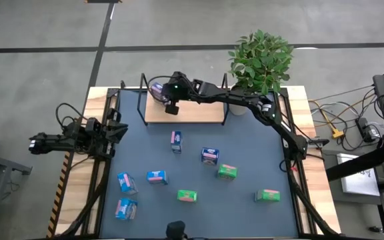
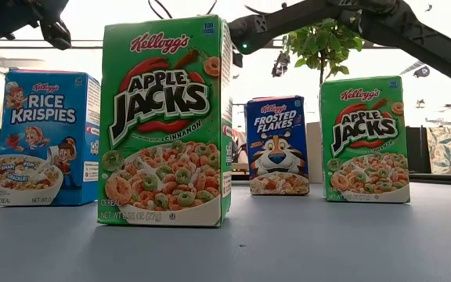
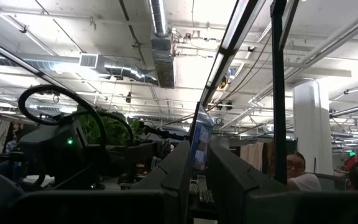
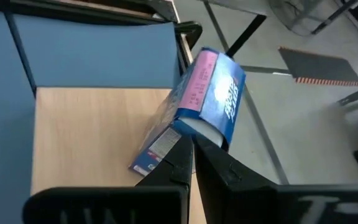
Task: Stack cereal on shelf
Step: Put the top right blue cereal box on the shelf
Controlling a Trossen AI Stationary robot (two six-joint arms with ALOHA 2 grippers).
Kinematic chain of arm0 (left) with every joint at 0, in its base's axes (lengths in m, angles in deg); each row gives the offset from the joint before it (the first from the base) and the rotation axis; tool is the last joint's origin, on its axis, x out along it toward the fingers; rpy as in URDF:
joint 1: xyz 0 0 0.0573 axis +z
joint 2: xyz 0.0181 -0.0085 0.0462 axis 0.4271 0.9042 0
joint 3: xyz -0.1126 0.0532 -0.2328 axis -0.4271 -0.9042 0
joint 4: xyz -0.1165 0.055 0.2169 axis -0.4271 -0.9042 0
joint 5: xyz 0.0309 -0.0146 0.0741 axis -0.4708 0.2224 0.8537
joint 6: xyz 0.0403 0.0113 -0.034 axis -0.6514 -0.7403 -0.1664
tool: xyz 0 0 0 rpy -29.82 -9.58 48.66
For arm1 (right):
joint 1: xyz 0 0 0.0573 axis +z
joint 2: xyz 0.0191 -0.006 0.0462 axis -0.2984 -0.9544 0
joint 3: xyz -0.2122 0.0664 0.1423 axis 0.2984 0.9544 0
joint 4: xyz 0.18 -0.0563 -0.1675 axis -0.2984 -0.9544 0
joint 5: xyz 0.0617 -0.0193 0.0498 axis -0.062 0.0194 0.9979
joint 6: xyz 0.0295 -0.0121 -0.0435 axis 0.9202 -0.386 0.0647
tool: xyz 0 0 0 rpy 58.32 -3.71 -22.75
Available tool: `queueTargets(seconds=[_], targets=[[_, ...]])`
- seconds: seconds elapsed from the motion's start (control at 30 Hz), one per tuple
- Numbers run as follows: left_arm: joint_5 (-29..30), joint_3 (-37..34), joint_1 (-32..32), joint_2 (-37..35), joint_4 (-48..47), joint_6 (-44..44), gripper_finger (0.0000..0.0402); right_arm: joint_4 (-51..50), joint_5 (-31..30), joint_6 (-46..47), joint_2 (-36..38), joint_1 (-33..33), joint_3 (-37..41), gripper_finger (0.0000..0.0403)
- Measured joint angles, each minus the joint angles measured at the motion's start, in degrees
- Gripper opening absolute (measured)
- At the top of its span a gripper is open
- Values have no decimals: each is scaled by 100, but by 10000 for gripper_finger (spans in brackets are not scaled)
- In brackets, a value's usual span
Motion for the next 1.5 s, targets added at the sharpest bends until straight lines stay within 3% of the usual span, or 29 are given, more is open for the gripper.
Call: queueTargets(seconds=[0.37,0.53,0.87,1.5], targets=[[0,0,-1,0,-26,-1,38,-341,21,69,64,268,-35,9],[0,0,0,2,-35,-1,38,21,1,-36,-166,425,-35,9],[0,0,0,2,-66,-1,38,566,-1053,-75,-352,362,-37,9],[0,0,-2,2,-103,-47,38,449,-1054,-262,-348,234,-37,9]])
